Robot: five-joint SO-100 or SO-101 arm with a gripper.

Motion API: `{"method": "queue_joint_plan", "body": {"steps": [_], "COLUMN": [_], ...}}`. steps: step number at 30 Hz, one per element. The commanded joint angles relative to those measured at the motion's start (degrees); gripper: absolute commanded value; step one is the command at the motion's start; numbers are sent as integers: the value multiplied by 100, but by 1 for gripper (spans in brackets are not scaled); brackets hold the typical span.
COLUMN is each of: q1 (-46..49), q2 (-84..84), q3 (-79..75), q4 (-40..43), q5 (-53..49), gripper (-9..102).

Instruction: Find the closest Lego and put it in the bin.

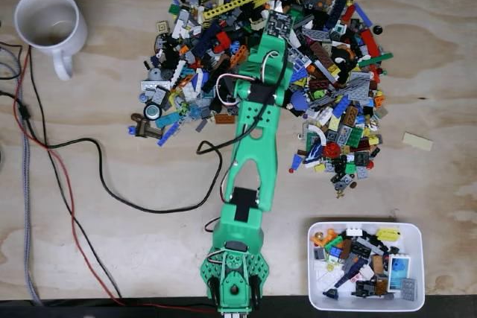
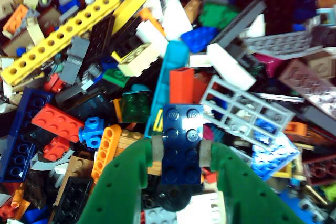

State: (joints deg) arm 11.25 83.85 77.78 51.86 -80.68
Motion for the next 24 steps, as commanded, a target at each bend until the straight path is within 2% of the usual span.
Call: {"method": "queue_joint_plan", "body": {"steps": [1, 7, 14, 19, 24], "q1": [932, 2953, 5546, 6812, 7515], "q2": [2470, 4359, 5730, 6003, 6161], "q3": [1072, 3700, 4553, 5054, 5687], "q4": [299, 642, 1195, 958, 141], "q5": [-132, -413, -747, -1002, -1230], "gripper": [1, 2, 2, 1, 1]}}
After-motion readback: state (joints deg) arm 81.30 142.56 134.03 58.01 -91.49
